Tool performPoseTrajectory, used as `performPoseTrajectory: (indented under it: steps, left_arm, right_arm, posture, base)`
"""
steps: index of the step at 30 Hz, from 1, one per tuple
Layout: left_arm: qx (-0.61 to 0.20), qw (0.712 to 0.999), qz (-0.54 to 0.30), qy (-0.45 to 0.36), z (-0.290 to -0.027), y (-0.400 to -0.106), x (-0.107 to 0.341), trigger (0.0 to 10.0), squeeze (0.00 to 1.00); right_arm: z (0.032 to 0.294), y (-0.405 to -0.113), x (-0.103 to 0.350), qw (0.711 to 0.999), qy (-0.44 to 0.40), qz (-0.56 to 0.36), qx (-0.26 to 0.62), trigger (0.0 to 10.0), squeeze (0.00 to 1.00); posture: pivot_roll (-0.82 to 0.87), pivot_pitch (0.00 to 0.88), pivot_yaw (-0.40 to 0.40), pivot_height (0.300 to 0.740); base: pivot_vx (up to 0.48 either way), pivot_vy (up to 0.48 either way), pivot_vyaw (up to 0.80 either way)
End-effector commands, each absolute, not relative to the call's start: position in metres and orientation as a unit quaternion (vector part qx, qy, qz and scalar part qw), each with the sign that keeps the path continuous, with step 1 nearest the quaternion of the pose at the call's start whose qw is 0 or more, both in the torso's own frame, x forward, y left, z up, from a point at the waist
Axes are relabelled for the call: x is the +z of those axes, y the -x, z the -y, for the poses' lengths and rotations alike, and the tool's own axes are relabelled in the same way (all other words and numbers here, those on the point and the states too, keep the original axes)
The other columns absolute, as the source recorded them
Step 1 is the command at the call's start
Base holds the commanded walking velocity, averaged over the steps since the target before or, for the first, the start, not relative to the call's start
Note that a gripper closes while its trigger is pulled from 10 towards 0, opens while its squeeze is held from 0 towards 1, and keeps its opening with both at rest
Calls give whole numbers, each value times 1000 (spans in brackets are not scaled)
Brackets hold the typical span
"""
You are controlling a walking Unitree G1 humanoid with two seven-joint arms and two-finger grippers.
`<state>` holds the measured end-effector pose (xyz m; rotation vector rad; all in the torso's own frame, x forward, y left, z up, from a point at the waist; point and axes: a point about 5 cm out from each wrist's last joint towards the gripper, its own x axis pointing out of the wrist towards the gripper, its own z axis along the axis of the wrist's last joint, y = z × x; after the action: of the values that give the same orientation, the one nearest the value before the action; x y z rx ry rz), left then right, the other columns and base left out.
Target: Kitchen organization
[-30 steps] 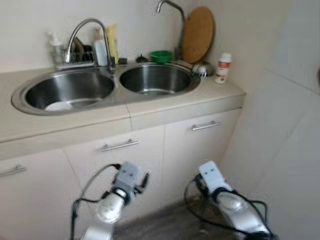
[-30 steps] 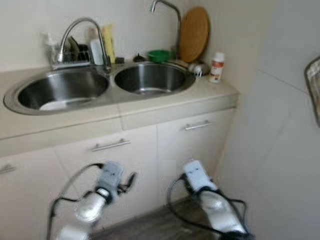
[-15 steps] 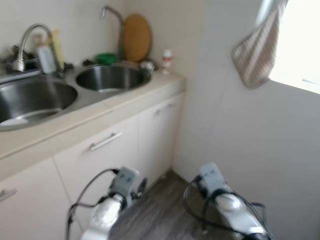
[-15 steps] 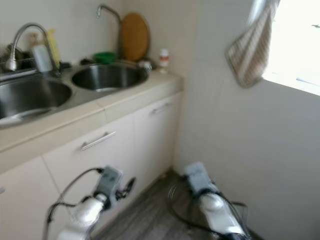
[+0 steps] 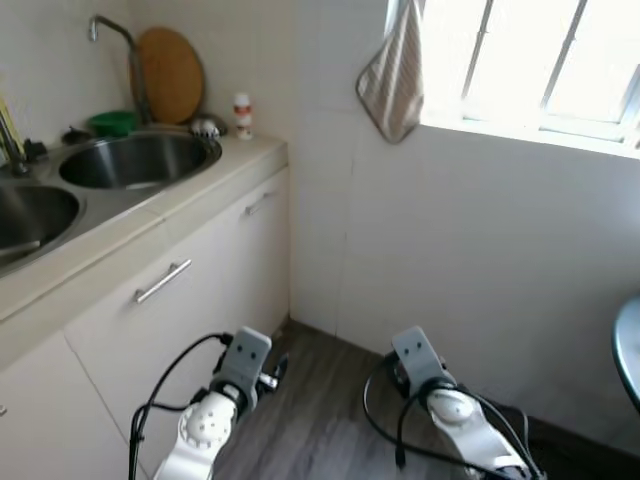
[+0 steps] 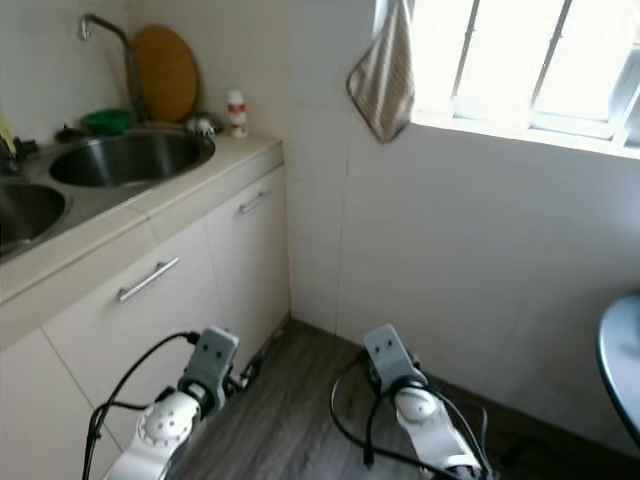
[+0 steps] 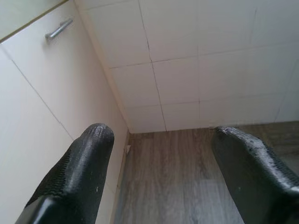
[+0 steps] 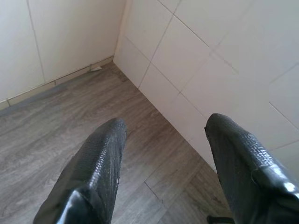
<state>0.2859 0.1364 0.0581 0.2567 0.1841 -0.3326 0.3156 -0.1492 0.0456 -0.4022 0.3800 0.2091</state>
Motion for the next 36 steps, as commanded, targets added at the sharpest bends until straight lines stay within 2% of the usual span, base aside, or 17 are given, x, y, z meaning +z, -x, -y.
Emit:
performPoseTrajectory:
  steps: [1, 16, 28, 36]
  left_arm:
    - [-169, 972, -95, -131, -134, -286, 56, 10000, 0]
    - [-165, 974, -95, -126, -133, -286, 56, 10000, 0]
    - [-157, 978, -85, -105, -135, -287, 60, 10000, 0]
    - [-157, 979, -90, -96, -136, -288, 60, 10000, 0]
  right_arm:
    - [149, -318, 48, 957, 201, -181, 102, 10000, 0]
    - [150, -318, 50, 959, 195, -178, 99, 10000, 0]
    - [154, -321, 56, 967, 185, -156, 74, 10000, 0]
    - [158, -322, 60, 971, 183, -144, 49, 10000, 0]
  posture:
    - [9, 0, 3, 740]
    - [10, 0, 0, 740]
    - [8, 0, -1, 740]
    - [8, 0, 0, 740]
  base:
    - [0, 0, 0]
    - [0, -448, 0]
    - [0, 0, -748]
    - [0, 440, -800]
